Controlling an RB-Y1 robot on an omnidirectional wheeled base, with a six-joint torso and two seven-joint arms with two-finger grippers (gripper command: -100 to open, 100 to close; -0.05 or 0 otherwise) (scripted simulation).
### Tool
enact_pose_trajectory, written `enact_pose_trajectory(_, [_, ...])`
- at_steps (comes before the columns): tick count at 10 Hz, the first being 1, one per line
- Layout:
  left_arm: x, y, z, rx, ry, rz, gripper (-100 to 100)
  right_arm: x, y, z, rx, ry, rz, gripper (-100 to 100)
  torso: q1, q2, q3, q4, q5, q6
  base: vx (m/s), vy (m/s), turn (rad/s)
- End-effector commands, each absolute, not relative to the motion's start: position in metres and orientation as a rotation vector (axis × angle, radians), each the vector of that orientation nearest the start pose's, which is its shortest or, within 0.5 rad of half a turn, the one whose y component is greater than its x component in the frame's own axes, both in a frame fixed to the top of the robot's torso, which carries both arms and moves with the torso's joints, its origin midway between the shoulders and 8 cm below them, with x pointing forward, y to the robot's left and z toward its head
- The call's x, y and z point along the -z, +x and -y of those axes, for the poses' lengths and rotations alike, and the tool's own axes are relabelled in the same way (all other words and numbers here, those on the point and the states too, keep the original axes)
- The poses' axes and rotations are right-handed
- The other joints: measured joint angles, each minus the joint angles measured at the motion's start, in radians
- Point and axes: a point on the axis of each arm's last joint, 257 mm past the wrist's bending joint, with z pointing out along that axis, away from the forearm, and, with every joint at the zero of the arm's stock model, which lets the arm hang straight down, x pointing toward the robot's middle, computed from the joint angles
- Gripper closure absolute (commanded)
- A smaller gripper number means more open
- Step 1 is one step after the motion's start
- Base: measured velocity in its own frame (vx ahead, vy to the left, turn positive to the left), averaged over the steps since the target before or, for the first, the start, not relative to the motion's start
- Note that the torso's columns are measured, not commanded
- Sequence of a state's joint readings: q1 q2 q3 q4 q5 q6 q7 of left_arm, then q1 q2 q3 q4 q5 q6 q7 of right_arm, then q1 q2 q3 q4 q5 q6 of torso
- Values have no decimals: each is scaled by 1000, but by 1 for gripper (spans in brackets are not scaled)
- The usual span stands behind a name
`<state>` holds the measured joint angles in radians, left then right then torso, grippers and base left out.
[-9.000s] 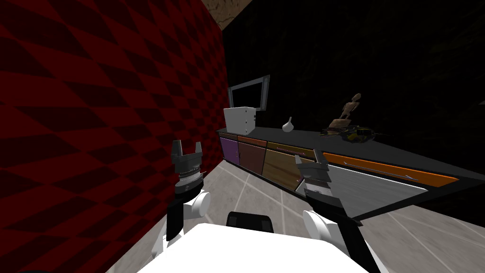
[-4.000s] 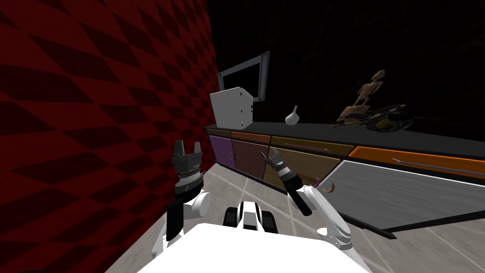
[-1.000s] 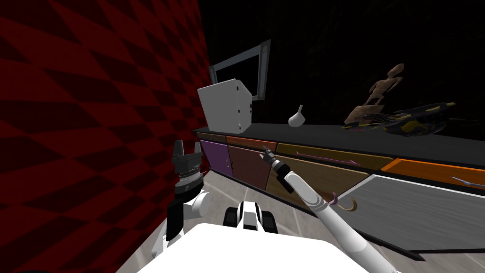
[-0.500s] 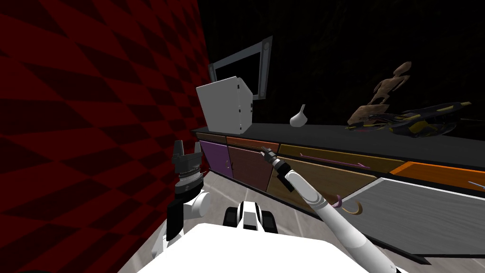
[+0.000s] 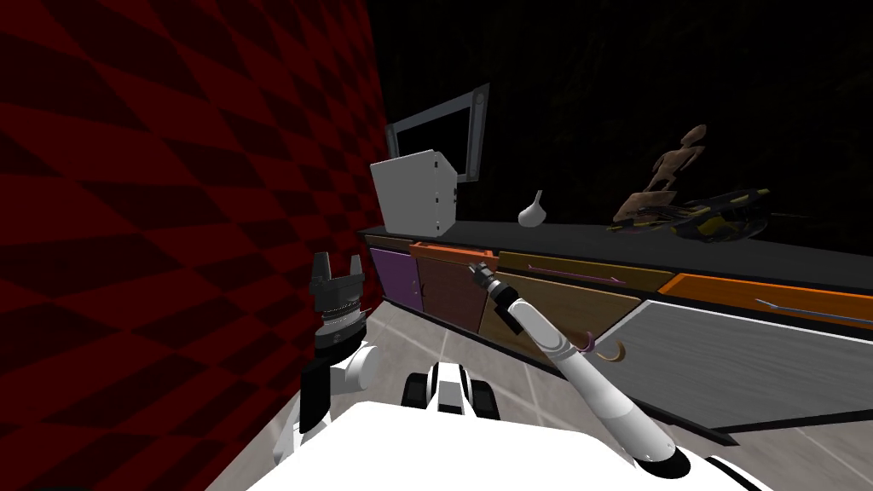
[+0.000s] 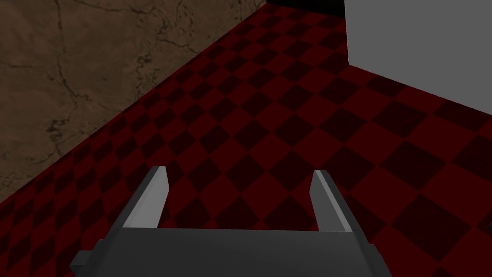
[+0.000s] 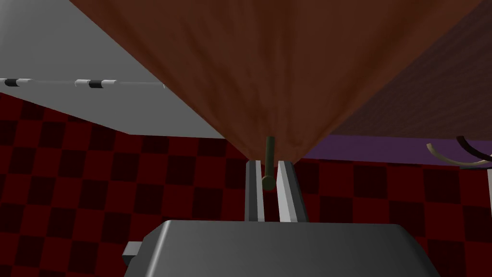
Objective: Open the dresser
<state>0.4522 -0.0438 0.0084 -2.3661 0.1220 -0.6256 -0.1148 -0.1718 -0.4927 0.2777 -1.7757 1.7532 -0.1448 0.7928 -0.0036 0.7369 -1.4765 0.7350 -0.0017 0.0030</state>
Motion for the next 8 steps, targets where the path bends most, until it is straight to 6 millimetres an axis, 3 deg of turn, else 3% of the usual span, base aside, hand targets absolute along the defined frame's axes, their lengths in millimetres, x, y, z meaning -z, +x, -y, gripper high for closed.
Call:
enact_pose_trajectory(1, [-95,297,-291,1318,-525,-343,0,106,546,127,818,-1293,-797,100,1,-1,0,0,0,-1,-100,30,7])
enact_pose_trajectory(2, [-95,297,-291,1318,-525,-343,0,106,549,145,829,-1293,-818,-100,0,-5,-3,2,1,-1,-38,32,137])
enact_pose_trajectory(3, [-95,297,-291,1318,-525,-343,0,104,551,163,841,-1291,-834,-100,2,-6,-4,2,1,-2,-44,59,213])
enact_pose_trajectory(4, [-95,297,-291,1318,-525,-343,0,103,551,164,844,-1289,-835,-100,5,-2,-2,2,2,-3,-24,50,47])
enact_pose_trajectory(8, [-95,297,-291,1318,-525,-343,0,84,555,234,899,-1270,-889,-100,5,3,1,4,2,-3,-33,69,160])
